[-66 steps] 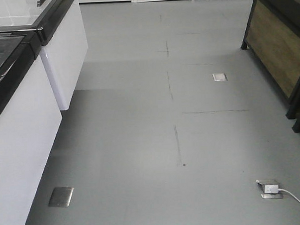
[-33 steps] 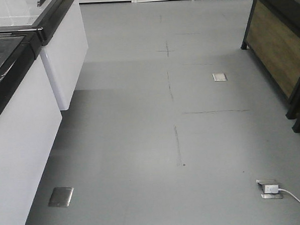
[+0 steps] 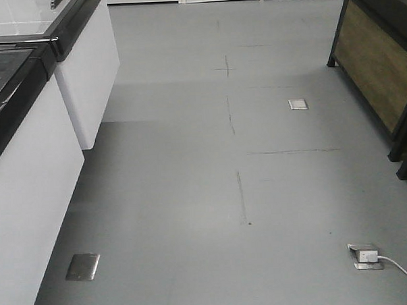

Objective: Left arm holds basket, right arm returns cookies

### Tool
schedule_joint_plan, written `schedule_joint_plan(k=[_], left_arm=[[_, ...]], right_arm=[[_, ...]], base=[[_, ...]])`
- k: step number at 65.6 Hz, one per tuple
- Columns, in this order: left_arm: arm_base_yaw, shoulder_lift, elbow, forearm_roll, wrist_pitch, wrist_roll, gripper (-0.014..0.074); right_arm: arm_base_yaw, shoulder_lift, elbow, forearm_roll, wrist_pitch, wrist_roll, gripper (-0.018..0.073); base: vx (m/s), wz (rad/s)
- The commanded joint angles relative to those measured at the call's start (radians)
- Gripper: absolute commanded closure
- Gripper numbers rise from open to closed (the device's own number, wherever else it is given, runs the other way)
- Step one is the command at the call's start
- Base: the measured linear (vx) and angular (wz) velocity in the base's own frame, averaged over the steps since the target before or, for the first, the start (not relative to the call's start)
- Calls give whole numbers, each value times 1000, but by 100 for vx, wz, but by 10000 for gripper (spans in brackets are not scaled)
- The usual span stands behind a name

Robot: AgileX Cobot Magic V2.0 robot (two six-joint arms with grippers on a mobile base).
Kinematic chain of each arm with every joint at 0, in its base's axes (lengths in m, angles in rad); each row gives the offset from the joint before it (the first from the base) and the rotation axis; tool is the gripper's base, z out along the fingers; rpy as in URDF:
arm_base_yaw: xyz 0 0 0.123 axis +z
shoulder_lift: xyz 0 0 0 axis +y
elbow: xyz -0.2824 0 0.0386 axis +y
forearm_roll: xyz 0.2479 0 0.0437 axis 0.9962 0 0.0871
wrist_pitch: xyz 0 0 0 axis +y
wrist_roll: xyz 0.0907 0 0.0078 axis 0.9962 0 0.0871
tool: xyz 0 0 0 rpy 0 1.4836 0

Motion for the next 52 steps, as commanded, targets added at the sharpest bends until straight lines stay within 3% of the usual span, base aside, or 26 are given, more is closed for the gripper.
schedule_joint_plan(k=[1, 18, 38, 52], left_arm=[[-79, -69, -38, -129, 38, 21, 602], [-347, -69, -38, -95, 97, 68, 602], [-674, -71, -30, 148, 136, 87, 602], [-877, -116, 183, 153, 6, 167, 602]], right_arm=[[-1, -14, 18, -10, -75, -1, 565], [-1, -14, 18, -10, -75, -1, 565], [-1, -14, 18, -10, -75, -1, 565], [-1, -14, 18, -10, -75, -1, 565]], base=[[0, 0], [0, 0], [0, 0], [0, 0]])
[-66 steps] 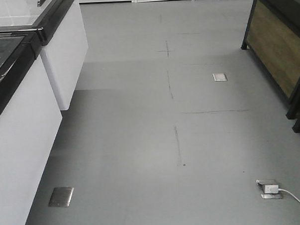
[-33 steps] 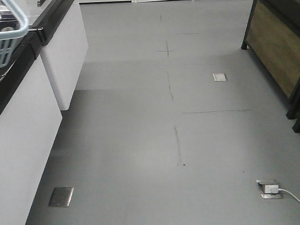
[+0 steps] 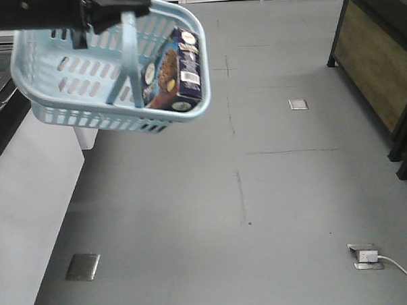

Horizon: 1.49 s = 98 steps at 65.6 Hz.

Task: Left arm holds basket, right arm returns cookies
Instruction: 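Swing the held basket with the cookie box in front of the robot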

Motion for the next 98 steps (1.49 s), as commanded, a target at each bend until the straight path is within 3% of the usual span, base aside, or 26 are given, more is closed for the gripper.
schedule_joint_plan(k=[1, 7, 19, 31, 46, 65, 98], left_arm=[[-73, -88, 79, -109, -94, 69, 602], [-125, -110, 198, -167, -116, 145, 602], [-179, -135, 459, -384, -90, 328, 602], [-234, -136, 598, -387, -17, 417, 602], [-318, -136, 680, -387, -60, 455, 602], [-384, -137, 690, -387, -56, 426, 601], [-388, -137, 690, -376, -58, 422, 601]], right_arm=[[-1, -14, 18, -10, -75, -1, 565], [-1, -14, 18, -10, -75, -1, 565], [-1, -14, 18, -10, -75, -1, 565], [-1, -14, 18, -10, -75, -1, 565], [-1, -14, 18, -10, -75, -1, 565], [-1, -14, 18, -10, -75, -1, 565], [-1, -13, 18, -10, -75, -1, 565]], base=[[0, 0], [0, 0], [0, 0], [0, 0], [0, 0], [0, 0], [0, 0]])
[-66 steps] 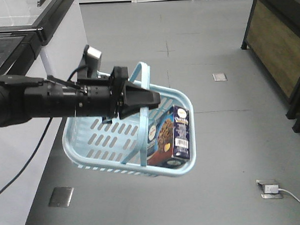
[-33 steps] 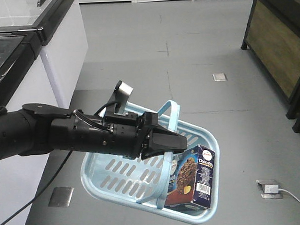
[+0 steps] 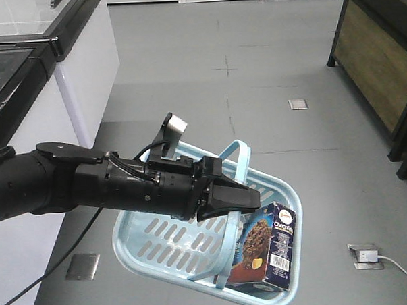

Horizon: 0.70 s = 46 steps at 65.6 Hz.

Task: Left arm holds basket, right arm returns cookies
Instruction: 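Swing the held basket with the cookie box in front of the robot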

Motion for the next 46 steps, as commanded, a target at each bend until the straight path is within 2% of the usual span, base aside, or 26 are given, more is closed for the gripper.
schedule_joint_plan(k=[1, 46], left_arm=[[-4, -63, -26, -123, 62, 5, 601], [-4, -63, -26, -123, 61, 5, 599]], right_arm=[[-1, -13, 18, -10, -75, -1, 565], [-1, -13, 18, -10, -75, -1, 565]], base=[[0, 0], [0, 0]])
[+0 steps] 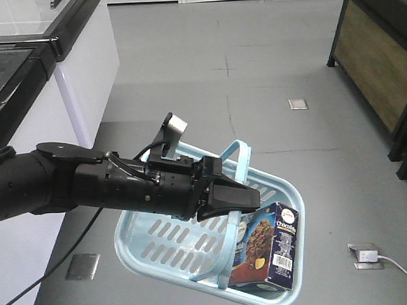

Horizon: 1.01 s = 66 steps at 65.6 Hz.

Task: Left arm holds basket, right arm returns cookies
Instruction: 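Drive forward toward the drink shelves holding the basket in the left gripper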

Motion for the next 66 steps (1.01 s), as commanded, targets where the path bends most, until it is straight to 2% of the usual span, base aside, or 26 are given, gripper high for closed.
schedule_joint_plan(k=[1, 29, 66], left_arm=[[-4, -63, -26, -122, 61, 5, 599], [-4, -63, -26, -122, 65, 5, 599], [-4, -62, -26, -122, 64, 5, 599]], right_arm=[[-1, -13, 18, -10, -75, -1, 565], [-1, -13, 18, -10, -75, -1, 565], [-1, -13, 18, -10, -75, -1, 565]], base=[[0, 0], [5, -7], [23, -6]])
